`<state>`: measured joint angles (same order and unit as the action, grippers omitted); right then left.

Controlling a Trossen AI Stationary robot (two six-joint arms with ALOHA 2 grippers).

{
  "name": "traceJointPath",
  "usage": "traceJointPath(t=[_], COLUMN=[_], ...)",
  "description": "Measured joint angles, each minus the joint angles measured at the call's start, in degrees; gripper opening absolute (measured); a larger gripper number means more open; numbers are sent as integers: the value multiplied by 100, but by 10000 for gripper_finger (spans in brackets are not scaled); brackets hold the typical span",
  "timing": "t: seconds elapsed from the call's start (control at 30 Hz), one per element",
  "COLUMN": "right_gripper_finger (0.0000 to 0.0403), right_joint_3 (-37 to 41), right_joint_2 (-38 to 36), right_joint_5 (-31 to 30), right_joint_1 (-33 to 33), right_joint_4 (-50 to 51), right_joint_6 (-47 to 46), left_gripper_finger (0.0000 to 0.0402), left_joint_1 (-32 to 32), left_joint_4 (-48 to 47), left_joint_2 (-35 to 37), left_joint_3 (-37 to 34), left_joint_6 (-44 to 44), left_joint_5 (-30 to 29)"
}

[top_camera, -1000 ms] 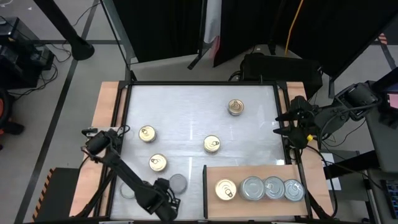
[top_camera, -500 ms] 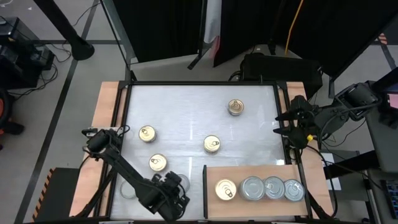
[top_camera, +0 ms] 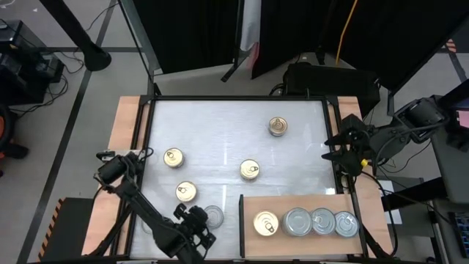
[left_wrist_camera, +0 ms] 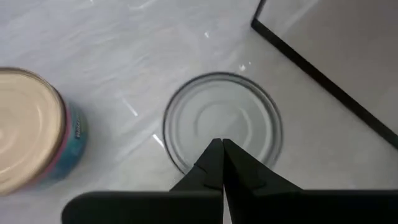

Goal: Stack canned seafood by type on shelf
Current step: Stack the green tuna can on top of the other green tuna can on the shelf

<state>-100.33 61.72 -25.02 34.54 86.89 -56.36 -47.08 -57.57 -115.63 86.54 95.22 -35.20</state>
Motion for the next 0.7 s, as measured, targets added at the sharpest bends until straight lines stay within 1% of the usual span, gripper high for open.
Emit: traceJointPath(t=[0.17,0.27,0.43,0.7], right_gripper_finger=[251,251,251,251], right_joint_3=[1,0,1,2], right_joint_2=[26,58,142,296], right_joint_5=[-10,-11,-15,-13], right_joint_1=[-2,0,-2,0], right_joint_4=[0,0,0,-4], right_joint_6=[0,0,-20,-138], left_gripper_finger=[0,0,0,0], left_joint_1=[-270,-363,-379,-299], left_joint_4=[85,106,159,515], left_joint_2=[0,0,0,0], left_joint_3=[0,0,-38,-334], left_joint_6=[-57,-340,-698,-711], left_joint_5=[-45,-156,-163,42])
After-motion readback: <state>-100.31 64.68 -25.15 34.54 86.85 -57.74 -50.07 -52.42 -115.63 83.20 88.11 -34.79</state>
